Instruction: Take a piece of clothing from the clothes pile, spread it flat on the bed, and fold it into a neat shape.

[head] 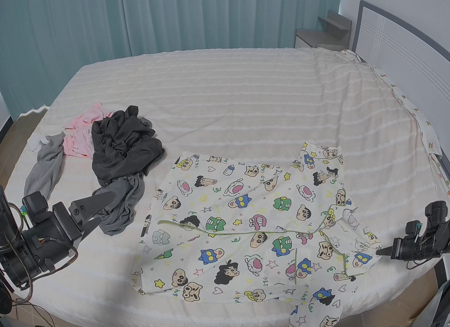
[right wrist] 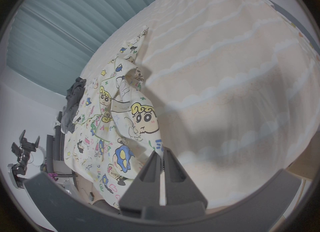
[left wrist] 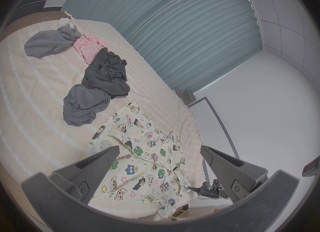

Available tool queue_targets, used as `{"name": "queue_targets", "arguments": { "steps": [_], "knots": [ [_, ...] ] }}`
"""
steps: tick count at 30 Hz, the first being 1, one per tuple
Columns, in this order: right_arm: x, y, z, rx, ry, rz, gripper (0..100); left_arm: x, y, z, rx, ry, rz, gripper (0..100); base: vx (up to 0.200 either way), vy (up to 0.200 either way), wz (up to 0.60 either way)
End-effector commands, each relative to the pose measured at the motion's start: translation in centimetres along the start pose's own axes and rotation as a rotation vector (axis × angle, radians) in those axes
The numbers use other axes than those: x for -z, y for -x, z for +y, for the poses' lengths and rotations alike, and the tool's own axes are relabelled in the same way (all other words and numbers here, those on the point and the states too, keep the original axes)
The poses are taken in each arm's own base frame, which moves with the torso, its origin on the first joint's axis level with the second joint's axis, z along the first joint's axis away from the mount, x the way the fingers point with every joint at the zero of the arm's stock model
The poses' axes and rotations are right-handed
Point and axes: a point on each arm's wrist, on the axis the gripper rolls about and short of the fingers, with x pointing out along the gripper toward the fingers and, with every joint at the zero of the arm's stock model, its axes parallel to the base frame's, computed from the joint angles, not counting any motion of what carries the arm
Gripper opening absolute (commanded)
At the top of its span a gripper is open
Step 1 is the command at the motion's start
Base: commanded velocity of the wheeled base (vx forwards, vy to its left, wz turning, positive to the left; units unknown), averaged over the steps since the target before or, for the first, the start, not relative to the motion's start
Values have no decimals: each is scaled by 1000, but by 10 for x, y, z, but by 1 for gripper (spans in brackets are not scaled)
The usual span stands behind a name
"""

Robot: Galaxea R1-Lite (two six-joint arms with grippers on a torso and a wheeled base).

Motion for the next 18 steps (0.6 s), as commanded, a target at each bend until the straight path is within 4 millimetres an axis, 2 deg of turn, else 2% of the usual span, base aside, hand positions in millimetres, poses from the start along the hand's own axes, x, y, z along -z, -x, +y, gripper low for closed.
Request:
{"name": "queue_targets", "arguments": {
  "steps": [1, 6, 12, 13, 18],
  "knots": [
    [-4, 4, 2, 46, 14, -14, 0, -1, 0, -1, 0, 0, -7, 100, 0, 0, 0],
    [-14, 1, -4, 103, 13, -39, 0, -1, 0, -1, 0, 0, -7, 100, 0, 0, 0],
    [-11, -2, -8, 123, -4, -17, 0, -1, 0, -1, 0, 0, -7, 100, 0, 0, 0],
    [-10, -2, -9, 123, -4, -14, 100, 0, 0, 0, -2, 0, -6, 100, 0, 0, 0],
    [-13, -1, -9, 102, 7, -33, 100, 0, 0, 0, -3, 0, -5, 100, 0, 0, 0]
  ]
}}
